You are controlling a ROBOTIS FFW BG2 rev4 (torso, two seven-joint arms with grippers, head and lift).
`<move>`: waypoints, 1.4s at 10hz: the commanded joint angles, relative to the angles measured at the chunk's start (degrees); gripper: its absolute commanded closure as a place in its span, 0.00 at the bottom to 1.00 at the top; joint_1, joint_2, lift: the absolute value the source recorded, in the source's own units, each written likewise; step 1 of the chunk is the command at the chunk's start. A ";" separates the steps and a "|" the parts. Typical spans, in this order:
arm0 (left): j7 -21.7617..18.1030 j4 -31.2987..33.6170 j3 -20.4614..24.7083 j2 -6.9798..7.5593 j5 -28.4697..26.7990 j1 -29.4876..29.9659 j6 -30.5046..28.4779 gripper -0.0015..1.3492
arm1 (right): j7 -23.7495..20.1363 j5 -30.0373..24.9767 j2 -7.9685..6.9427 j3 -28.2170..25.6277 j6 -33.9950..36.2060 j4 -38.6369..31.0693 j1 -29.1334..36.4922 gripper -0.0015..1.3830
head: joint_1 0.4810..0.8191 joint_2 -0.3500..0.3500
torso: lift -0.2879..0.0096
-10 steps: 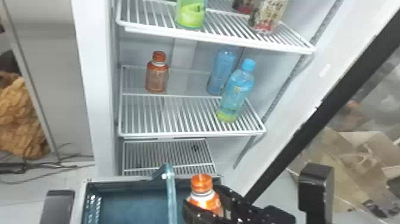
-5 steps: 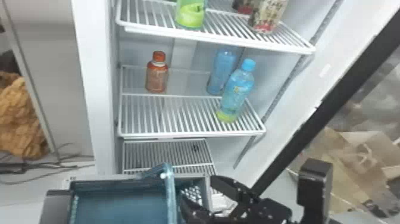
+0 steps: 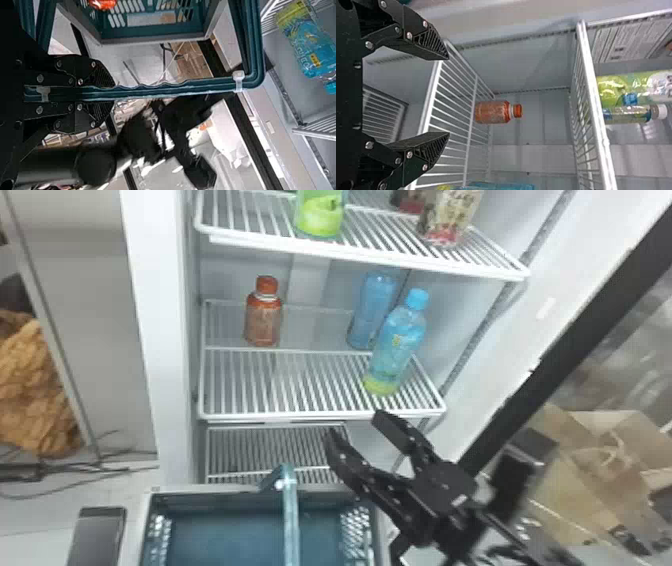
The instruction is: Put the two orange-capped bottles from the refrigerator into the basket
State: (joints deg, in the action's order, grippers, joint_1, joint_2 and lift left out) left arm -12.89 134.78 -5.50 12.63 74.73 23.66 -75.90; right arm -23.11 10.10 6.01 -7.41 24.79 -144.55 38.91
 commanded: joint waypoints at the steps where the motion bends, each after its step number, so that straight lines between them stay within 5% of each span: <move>1: 0.06 0.01 -0.44 0.11 0.11 -0.32 0.24 0.89 | 0.87 -1.30 0.85 2.73 -10.31 12.58 -7.27 0.32 | 0.63 0.00 | 0.00; 4: -0.03 -0.13 -0.55 0.11 0.22 -0.46 0.24 0.88 | 4.30 -2.33 1.20 6.27 -20.72 25.23 -16.70 0.32 | 0.63 0.00 | 0.00; 8: 0.06 -0.27 -1.01 0.11 0.45 -0.60 0.52 0.88 | 7.29 -3.13 1.90 11.07 -25.07 36.76 -27.81 0.31 | 0.63 0.00 | 0.00; 9: 0.06 -0.27 -1.01 0.11 0.56 -0.60 0.52 0.88 | 8.34 -3.47 2.08 12.32 -25.07 38.73 -30.06 0.29 | 0.63 0.00 | 0.00; 11: 0.06 -0.27 -1.12 0.11 0.56 -0.60 0.67 0.88 | 10.37 -5.30 2.17 14.15 -25.07 40.42 -33.15 0.06 | 0.63 0.03 | 0.00; 14: 0.06 -0.41 -1.35 0.20 0.56 -0.74 0.67 0.88 | 12.30 -4.96 1.90 15.87 -25.64 45.34 -38.21 0.03 | 0.63 0.06 | 0.00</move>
State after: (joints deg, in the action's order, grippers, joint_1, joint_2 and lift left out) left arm -12.84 134.37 -6.79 12.82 75.30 22.90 -75.23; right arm -10.89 4.95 8.03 8.23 -0.74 -100.44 1.93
